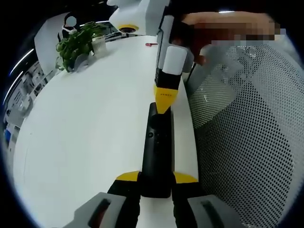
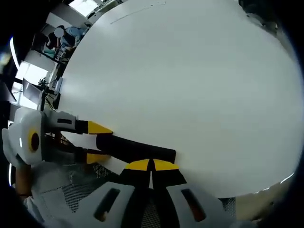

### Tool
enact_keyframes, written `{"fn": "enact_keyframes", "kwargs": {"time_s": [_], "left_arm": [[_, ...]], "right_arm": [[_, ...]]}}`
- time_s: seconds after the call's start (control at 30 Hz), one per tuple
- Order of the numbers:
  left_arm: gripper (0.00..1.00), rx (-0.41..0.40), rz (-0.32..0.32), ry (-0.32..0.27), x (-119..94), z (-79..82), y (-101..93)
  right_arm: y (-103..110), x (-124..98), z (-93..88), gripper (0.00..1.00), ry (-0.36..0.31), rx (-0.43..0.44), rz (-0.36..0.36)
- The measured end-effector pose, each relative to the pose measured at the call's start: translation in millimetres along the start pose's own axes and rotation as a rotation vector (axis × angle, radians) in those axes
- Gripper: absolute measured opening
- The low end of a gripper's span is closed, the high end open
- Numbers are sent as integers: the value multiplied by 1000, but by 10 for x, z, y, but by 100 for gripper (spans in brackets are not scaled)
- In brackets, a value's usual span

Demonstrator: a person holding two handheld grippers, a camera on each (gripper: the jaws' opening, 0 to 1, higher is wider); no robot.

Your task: Press the specified remote control buttons in sequence, fully releasing each button before pressing the next.

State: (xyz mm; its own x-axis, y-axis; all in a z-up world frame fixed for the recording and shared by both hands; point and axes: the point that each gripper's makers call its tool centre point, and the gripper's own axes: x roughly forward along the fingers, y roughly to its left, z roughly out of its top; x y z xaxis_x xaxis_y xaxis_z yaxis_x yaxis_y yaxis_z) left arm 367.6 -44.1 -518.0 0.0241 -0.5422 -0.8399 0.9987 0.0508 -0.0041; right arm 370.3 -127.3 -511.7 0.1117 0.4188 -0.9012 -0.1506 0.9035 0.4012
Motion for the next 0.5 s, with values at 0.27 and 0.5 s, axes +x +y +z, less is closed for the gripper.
{"fn": "enact_keyframes", "kwargs": {"time_s": [0.27,0.5], "left_arm": [[25,4,-1,-5,11,18,-2],[25,2,-1,-10,24,34,-4]], "right_arm": [[-5,11,-3,0,9,25,13],[-13,15,-11,0,18,30,11]]}}
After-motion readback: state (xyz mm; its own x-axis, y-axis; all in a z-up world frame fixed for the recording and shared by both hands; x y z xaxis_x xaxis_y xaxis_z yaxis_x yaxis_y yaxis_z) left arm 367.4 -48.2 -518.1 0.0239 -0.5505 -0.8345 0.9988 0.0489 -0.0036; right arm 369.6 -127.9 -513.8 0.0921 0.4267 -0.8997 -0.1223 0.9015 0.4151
